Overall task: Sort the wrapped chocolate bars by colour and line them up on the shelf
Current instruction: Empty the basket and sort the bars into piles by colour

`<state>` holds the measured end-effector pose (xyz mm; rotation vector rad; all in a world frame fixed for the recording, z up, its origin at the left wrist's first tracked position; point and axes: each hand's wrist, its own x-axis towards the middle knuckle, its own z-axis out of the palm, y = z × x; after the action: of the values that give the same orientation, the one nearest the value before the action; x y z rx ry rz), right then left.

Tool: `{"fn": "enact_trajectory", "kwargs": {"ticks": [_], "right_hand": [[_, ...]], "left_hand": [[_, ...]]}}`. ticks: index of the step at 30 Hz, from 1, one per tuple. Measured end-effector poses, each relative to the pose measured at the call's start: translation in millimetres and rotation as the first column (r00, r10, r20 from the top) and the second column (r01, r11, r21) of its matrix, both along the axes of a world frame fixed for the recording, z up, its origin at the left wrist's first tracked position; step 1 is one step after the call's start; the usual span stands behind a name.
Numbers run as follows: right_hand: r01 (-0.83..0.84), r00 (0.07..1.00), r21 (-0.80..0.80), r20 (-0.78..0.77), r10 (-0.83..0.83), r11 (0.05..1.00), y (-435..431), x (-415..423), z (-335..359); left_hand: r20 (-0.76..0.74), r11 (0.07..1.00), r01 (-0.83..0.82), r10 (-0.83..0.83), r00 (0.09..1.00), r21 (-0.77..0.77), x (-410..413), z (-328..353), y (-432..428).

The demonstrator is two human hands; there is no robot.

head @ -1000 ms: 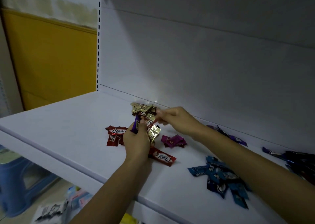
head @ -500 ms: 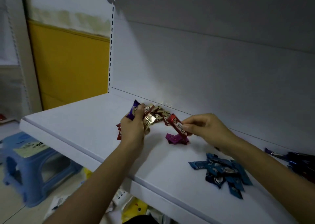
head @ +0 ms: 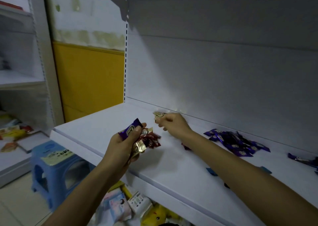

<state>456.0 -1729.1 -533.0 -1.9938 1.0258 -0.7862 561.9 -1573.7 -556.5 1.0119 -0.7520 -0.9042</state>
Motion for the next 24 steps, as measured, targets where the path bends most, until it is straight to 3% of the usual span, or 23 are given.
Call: {"fn": "enact_trajectory", "kwargs": {"ticks": [5, 8, 10, 13, 16, 18, 21, 24], "right_hand": [[-0.261, 0.964, 0.083, 0.072, 0.255, 0.962, 22.5, -50.3, 27.7], [-0.248, 0.966, 0.061, 0.092, 0.242, 0.967, 23.2, -89.4, 34.4], [-0.172, 0.982, 0.038, 0.089, 0.168, 0.984, 20.2, -115.1, 35.0], [0.057, 0.974, 0.071, 0.214, -0.071, 0.996, 3.1, -155.0, 30.6], [0.374, 0.847, 0.203, 0.324, -0.422, 0.905, -25.5, -196.0, 21.6], [0.494, 0.754, 0.290, 0.327, -0.570, 0.819, -43.2, -219.3, 12.8], [0.556, 0.715, 0.335, 0.274, -0.643, 0.761, -60.0, -238.8, -3.1], [0.579, 0.728, 0.311, 0.220, -0.650, 0.754, -68.6, -242.7, -16.8]], "left_hand": [[0.114, 0.976, 0.209, -0.215, 0.970, 0.067, -36.9, 4.3, -32.2], [0.150, 0.939, 0.329, -0.340, 0.928, 0.097, -72.2, 6.3, -55.3], [0.186, 0.925, 0.365, -0.379, 0.906, 0.108, -92.4, 4.3, -67.2], [0.170, 0.913, 0.400, -0.408, 0.897, 0.083, -111.5, -1.1, -79.1], [0.141, 0.921, 0.385, -0.389, 0.910, 0.056, -113.2, -11.0, -86.4], [0.132, 0.928, 0.368, -0.372, 0.919, 0.054, -109.7, -15.2, -89.1], [0.059, 0.937, 0.348, -0.349, 0.935, 0.034, -107.5, -17.8, -88.8], [0.082, 0.936, 0.352, -0.353, 0.932, 0.023, -109.0, -20.3, -87.3]]}}
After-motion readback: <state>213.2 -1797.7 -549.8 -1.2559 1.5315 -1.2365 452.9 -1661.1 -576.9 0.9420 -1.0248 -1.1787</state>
